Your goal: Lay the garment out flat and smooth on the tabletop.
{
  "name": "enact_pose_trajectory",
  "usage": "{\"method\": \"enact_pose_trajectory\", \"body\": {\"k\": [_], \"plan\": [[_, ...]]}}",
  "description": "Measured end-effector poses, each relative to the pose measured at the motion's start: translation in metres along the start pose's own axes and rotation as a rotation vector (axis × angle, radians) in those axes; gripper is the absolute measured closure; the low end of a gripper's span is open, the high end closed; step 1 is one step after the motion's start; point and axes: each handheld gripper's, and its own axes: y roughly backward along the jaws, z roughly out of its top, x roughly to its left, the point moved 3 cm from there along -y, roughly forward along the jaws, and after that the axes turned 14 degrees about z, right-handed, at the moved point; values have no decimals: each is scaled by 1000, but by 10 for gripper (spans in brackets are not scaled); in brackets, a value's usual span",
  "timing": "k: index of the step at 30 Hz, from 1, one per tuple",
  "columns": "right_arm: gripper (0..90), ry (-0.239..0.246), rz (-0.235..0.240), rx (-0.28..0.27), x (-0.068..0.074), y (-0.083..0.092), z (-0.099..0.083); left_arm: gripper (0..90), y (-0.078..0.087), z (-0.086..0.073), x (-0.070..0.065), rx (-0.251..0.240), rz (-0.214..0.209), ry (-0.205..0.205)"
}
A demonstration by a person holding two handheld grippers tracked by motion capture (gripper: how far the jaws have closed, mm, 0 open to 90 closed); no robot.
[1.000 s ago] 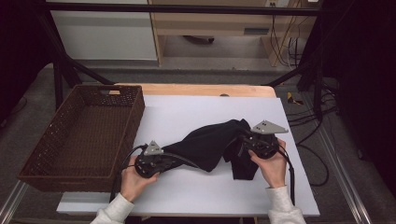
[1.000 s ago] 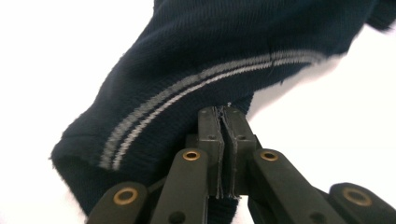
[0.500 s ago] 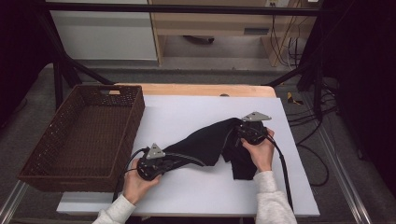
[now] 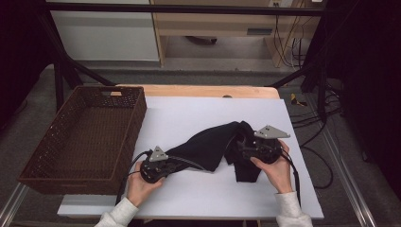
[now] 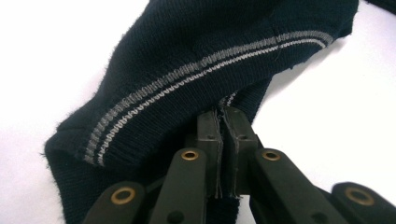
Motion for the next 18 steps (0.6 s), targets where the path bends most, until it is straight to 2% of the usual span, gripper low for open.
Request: {"method": "enact_pose_trajectory", "body": {"k": [4,8,11,13,16,18], "plan": [[247,-1,65,-3,20,-5,-8,854,0,-1,0,-5,-1,1],[229,-14,122,2,38,-20,-17,853,0,-2,-1,-11,3,0],[212,-13,138,37,49,-33,-23,853,0,-2,-1,-11,6,-2],[204,-25,163,40,58,-42,-26,854,0,-2,-1,-11,8,-5],[194,-10,197,64,71,-56,-29,854,0,-2,-2,-12,12,-11],[201,-7,189,72,75,-64,-30,855,0,-2,-2,-11,13,-11]]}}
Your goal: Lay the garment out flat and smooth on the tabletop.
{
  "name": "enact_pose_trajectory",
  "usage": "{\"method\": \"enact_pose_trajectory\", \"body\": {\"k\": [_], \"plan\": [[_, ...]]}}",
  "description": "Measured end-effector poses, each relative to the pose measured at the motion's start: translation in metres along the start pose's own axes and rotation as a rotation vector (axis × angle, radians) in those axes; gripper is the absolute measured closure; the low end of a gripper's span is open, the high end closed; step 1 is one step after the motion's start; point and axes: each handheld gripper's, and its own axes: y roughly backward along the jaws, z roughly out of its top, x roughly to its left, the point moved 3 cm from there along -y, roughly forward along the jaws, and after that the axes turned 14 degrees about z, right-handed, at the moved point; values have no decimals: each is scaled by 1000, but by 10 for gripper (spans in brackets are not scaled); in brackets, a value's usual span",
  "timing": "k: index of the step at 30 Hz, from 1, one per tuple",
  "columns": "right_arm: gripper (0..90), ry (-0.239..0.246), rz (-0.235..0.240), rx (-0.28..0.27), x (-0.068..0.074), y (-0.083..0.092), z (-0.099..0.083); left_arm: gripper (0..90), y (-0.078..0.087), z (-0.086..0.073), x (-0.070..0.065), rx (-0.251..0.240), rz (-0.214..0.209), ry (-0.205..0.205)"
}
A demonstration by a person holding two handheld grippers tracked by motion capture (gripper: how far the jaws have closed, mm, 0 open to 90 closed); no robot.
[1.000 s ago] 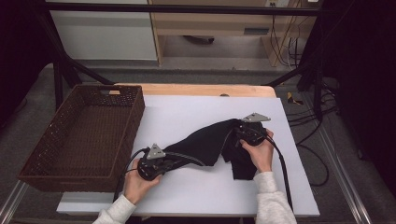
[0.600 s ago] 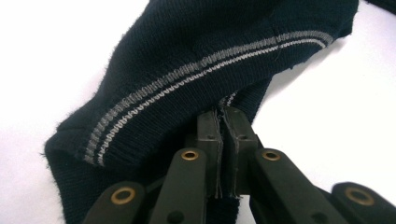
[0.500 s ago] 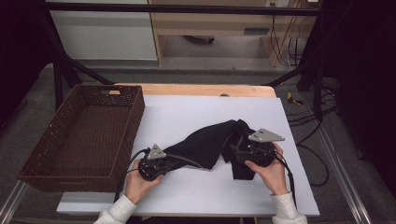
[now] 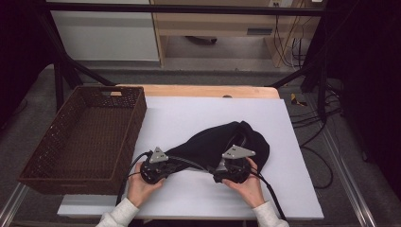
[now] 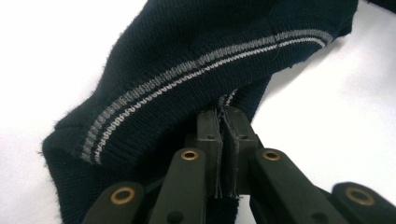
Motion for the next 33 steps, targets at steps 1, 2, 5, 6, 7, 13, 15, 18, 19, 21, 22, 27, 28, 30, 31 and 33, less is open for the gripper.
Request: {"method": "enact_pose_trajectory", "body": {"k": [1,2,5,6,7,13,15,18,19,21,22,27,28,30,31,33], "plan": [[212,1,-8,2,-1,-4,-1,855,0,0,0,0,-1,0],[240,-6,-18,-3,-3,-7,-1,855,0,0,0,1,-2,1],[397,-18,-52,1,-8,-14,-3,855,0,0,0,1,-3,1],[494,-14,-66,5,-9,-16,-4,856,0,0,0,1,-2,0],[552,-7,-67,11,-9,-17,-5,856,0,0,0,1,-1,-1],[871,-25,-8,30,-10,-10,3,860,1,2,0,12,-1,-11],[873,-7,1,7,-9,-5,13,861,2,2,0,18,-2,-14],[874,17,3,-47,-9,2,34,862,7,4,2,17,-1,-15],[874,22,-3,-68,-9,4,43,862,9,4,3,12,1,-14],[874,27,-10,-94,-12,4,59,862,13,5,5,3,3,-10],[874,29,-18,-103,-14,4,66,862,15,6,6,-3,3,-8],[874,29,-54,-122,-28,-11,96,862,18,6,9,4,12,-7],[874,25,-60,-124,-31,-14,101,863,18,6,9,7,14,-8],[874,16,-80,-123,-39,-23,108,862,18,6,9,12,18,-8],[874,0,-88,-119,-44,-27,111,862,18,6,10,14,18,-7],[874,-7,-124,-109,-56,-37,113,862,18,6,11,15,21,-4]]}}
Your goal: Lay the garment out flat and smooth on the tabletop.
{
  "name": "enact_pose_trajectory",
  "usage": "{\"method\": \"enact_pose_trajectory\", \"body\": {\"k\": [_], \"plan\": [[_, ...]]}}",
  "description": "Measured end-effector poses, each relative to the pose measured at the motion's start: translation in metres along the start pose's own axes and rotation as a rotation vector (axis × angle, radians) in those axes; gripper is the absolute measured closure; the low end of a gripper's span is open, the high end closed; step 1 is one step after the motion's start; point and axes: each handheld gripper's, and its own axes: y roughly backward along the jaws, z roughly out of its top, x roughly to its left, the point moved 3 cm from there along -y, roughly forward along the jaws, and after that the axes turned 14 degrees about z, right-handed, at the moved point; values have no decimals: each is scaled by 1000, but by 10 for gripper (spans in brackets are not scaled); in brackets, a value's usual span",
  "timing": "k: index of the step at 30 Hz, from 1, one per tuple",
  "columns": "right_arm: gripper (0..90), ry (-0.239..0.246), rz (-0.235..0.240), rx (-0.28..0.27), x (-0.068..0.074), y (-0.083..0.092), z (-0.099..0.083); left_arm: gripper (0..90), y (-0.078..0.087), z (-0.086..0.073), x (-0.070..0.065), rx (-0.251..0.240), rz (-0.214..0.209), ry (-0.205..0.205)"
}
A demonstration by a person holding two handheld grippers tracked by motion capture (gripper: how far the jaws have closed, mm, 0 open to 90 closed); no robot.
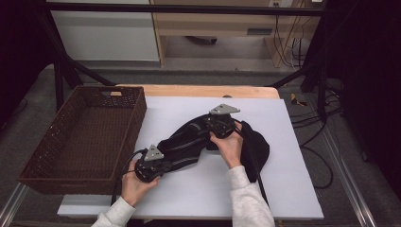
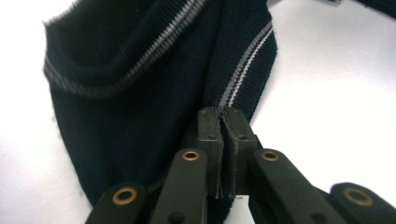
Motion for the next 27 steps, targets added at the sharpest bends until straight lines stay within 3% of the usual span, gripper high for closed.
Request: {"method": "enact_pose_trajectory", "body": {"k": [4,6,10,14,18,24,27], "plan": [[864,-44,-64,19,-24,-23,-6,862,-2,-1,2,-3,-2,12],[835,-52,-80,56,-32,-32,-13,862,-3,-1,3,-7,-9,23],[647,-39,-84,64,-36,-28,-16,857,-6,-3,4,-11,-16,37],[483,-22,-77,20,-30,1,-5,829,-7,-2,3,-31,-27,58],[359,-19,-71,-5,-25,36,-6,671,-7,2,1,-63,-39,90],[266,-27,-58,-14,-23,78,-31,404,-10,11,-7,-110,-42,94],[258,-31,-72,-2,-27,94,-48,362,-14,18,-11,-114,-48,97]]}}
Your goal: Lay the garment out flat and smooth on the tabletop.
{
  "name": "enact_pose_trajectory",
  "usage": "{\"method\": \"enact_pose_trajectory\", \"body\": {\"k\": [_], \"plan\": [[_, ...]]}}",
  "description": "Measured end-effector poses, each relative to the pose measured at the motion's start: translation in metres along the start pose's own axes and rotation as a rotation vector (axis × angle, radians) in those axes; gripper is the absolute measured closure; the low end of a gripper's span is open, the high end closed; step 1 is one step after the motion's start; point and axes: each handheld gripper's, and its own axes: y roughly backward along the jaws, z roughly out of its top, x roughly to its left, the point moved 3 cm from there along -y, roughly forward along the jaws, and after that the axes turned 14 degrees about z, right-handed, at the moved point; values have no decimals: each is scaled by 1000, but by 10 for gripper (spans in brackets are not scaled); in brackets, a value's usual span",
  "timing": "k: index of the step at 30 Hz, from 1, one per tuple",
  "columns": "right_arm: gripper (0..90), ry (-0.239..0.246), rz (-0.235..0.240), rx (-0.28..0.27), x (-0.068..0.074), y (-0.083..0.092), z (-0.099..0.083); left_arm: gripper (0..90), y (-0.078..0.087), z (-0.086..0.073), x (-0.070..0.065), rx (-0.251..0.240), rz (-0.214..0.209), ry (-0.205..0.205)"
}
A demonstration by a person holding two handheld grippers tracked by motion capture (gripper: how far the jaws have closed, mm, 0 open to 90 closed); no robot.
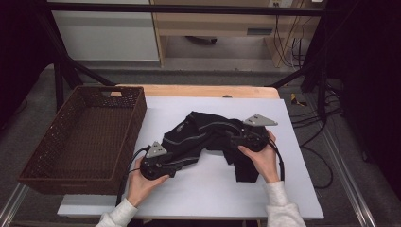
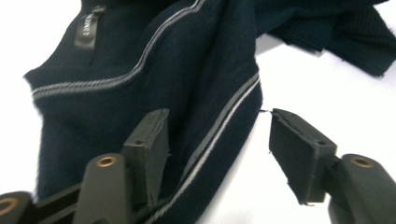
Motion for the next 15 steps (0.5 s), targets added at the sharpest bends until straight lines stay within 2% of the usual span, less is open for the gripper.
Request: {"method": "enact_pose_trajectory", "body": {"k": [7,12,15], "plan": [[281,-21,-28,24,-10,20,-35,351,-24,11,-14,30,-2,-22],[318,-15,-14,57,-9,14,-45,366,-45,13,-18,59,28,-33],[343,9,-34,80,-9,5,-45,404,-54,11,-19,73,21,-5]]}}
